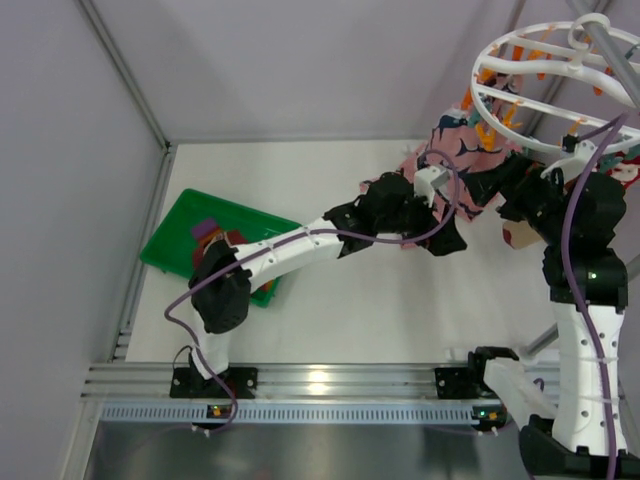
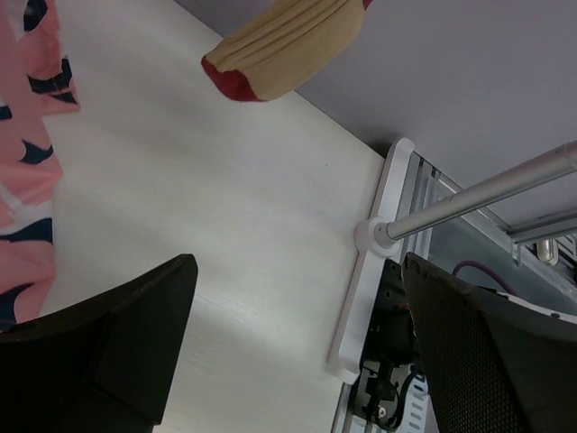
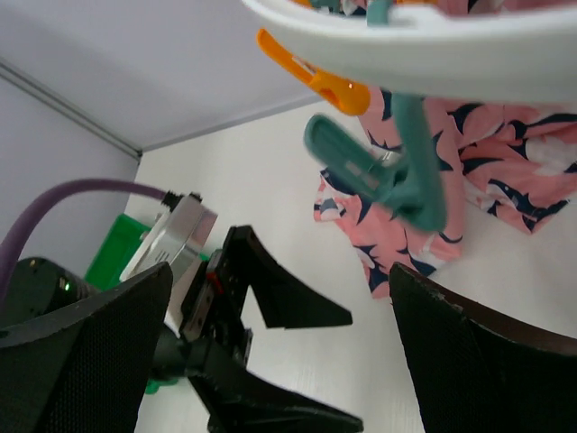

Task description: Remove the socks clipped to the hanger

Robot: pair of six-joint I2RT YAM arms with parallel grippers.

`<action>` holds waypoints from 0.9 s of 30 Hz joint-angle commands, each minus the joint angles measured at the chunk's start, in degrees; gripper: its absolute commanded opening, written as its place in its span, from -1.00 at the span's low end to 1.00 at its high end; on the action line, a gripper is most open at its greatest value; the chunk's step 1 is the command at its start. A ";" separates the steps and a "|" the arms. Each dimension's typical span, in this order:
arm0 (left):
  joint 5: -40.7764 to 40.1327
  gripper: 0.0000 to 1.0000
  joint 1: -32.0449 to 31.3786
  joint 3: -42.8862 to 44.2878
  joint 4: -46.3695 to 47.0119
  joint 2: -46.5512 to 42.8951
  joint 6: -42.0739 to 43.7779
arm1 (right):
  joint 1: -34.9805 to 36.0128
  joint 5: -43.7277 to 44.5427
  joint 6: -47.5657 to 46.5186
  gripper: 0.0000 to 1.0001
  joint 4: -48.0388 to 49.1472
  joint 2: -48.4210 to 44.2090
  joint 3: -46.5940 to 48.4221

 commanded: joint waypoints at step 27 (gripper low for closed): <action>14.04 0.97 0.21 19.02 16.70 16.39 15.06 | 0.81 -5.34 2.48 0.99 -13.49 -8.23 14.73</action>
